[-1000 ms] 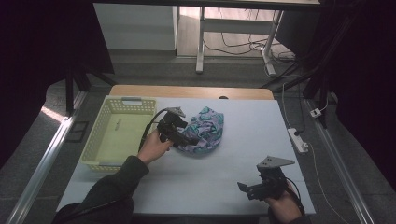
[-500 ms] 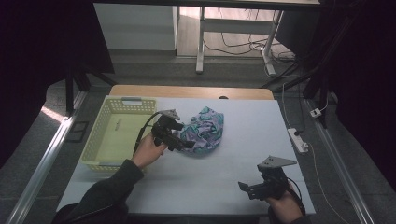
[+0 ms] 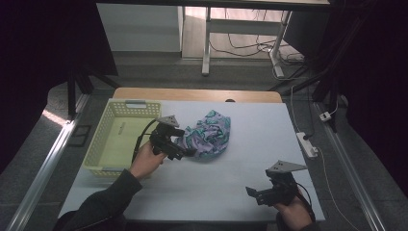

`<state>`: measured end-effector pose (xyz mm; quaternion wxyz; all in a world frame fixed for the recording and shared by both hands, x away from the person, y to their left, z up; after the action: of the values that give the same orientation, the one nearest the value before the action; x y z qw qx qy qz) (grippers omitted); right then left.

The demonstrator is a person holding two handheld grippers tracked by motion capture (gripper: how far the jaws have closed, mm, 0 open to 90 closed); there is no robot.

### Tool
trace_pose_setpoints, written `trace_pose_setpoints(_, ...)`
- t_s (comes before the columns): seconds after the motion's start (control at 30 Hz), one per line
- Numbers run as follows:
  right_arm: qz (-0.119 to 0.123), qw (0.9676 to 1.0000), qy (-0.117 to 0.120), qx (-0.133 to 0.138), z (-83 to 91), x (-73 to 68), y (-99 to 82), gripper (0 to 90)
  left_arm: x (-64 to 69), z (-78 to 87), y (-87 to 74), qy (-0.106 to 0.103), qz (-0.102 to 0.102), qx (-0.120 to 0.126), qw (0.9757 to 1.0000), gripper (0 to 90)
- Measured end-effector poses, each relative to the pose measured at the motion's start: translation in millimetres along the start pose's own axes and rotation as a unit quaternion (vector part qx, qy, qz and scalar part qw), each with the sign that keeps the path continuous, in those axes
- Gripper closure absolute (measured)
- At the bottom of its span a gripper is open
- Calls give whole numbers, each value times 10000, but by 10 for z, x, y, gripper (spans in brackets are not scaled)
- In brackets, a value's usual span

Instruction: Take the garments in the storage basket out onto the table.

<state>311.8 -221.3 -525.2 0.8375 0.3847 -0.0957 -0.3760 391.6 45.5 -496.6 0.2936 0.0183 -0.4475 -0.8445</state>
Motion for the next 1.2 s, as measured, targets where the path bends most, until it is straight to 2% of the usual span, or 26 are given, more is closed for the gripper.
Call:
trace_pose_setpoints(0.37,-14,10000,25,29,4,0,3,4,53,156,-87,-53,164,155,9997,0)
trace_pose_setpoints(1.2,15,10000,34,30,5,-9,4,4,104,505,-285,-26,414,421,9983,0)
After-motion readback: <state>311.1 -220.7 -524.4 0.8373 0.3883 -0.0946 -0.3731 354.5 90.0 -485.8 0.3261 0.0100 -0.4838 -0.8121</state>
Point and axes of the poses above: each handheld gripper's, and its own axes: z roughly backward along the jaws, y roughly out of its top, x roughly to its right, the point moved 9 cm from there along -z, roughly forward along the jaws, and after that the axes turned 3 degrees about y, right-handed, at the moved point
